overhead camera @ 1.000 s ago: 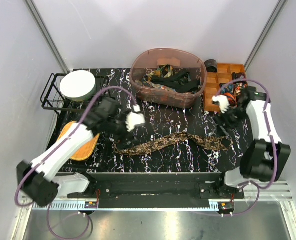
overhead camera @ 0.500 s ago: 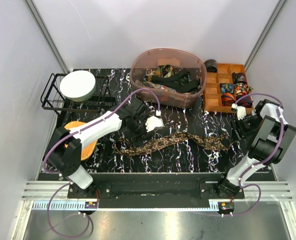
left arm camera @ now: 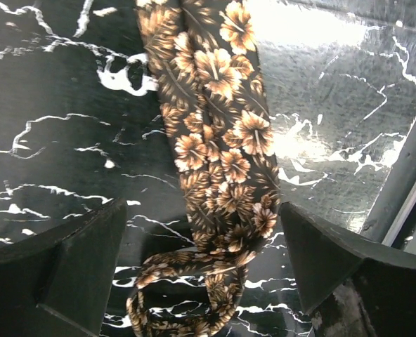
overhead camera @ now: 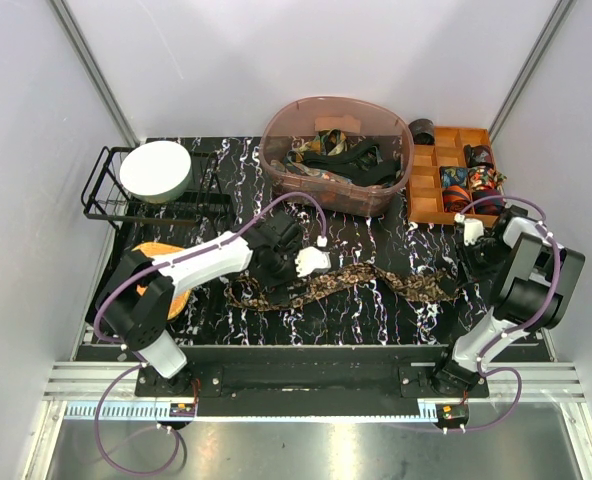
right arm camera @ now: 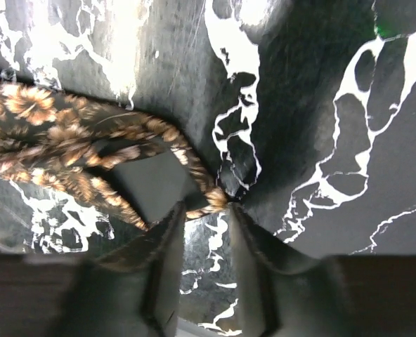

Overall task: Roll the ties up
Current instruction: Flatten out the tie at the center of the board.

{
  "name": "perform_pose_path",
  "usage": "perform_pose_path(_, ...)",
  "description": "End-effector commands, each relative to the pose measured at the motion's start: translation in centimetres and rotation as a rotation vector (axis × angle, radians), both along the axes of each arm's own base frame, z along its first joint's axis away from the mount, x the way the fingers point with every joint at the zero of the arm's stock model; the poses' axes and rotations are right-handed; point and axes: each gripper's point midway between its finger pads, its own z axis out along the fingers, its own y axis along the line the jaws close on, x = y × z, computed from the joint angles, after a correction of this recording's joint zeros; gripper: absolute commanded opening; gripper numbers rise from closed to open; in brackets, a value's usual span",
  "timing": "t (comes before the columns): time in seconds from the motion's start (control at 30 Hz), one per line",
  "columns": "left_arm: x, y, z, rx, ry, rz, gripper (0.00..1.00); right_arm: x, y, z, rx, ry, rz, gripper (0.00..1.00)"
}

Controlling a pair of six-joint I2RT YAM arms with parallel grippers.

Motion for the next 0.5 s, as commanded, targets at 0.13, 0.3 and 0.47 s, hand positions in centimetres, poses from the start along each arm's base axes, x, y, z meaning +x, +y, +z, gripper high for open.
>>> perform_pose_path(0.13, -1.2, -0.5, -1.6, 0.052, -0.063, -0.107, 0.99, -0.6, -1.6, -2.0, -0.09, 0.013, -0.054, 0.0)
perform_pose_path(0.3, -1.7, 0.7, -3.9, 0.175, -0.142, -0.185, 0.99, -0.2, -5.4, -0.2, -0.154, -0.027, -0.101, 0.0)
perform_pose_path(0.47, -1.4, 1.2, -4.7, 0.206, -0.155, -0.186, 0.98, 0.9, -7.3, 1.0, -0.16, -0.054, -0.108, 0.0)
